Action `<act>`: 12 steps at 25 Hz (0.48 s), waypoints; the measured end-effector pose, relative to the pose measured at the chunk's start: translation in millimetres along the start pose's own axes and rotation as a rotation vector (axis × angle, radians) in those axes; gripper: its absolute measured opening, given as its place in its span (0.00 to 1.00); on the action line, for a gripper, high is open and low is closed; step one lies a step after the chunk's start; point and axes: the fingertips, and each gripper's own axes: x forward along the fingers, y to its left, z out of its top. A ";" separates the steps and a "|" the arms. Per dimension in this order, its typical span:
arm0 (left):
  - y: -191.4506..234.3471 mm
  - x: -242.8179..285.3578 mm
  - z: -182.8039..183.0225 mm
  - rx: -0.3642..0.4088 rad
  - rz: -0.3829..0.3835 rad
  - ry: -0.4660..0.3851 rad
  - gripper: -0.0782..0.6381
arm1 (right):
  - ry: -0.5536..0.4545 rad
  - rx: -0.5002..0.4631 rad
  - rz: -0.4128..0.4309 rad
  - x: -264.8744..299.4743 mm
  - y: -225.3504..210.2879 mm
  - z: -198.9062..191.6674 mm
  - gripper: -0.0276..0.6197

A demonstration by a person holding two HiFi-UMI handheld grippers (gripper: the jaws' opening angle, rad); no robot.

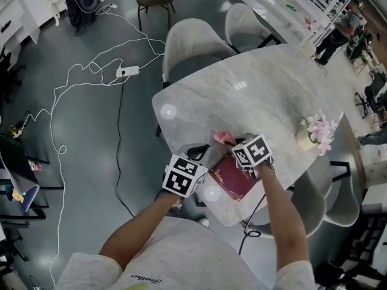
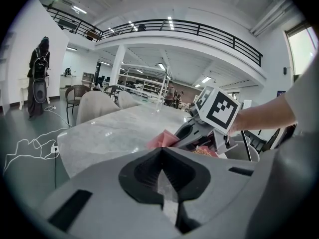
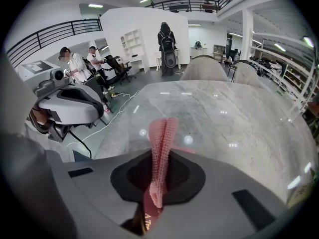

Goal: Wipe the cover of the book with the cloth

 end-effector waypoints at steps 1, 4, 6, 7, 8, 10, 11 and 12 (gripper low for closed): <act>0.1 -1.4 -0.5 -0.001 0.002 -0.001 0.12 | -0.001 -0.001 0.003 0.0 2.4 0.5 0.07; -0.8 -4.1 -2.1 -0.005 0.008 -0.001 0.12 | -0.005 -0.004 0.011 0.3 8.0 0.1 0.07; -2.4 -5.2 -3.3 -0.007 0.011 -0.002 0.12 | -0.008 -0.006 0.019 0.4 12.0 -0.7 0.07; -2.9 -5.9 -3.7 -0.008 0.013 -0.003 0.12 | -0.009 -0.008 0.023 0.6 14.2 -0.8 0.07; -3.1 -6.9 -4.1 -0.009 0.015 -0.004 0.12 | -0.009 -0.010 0.026 0.9 16.4 -0.7 0.07; -2.9 -9.6 -4.7 -0.011 0.019 -0.007 0.12 | -0.008 -0.014 0.032 1.9 21.3 -0.5 0.07; -2.7 -10.9 -5.4 -0.013 0.021 -0.008 0.12 | -0.009 -0.017 0.036 2.4 23.9 -0.2 0.07; -2.7 -11.9 -6.2 -0.015 0.024 -0.008 0.12 | -0.011 -0.020 0.040 2.9 26.6 0.3 0.07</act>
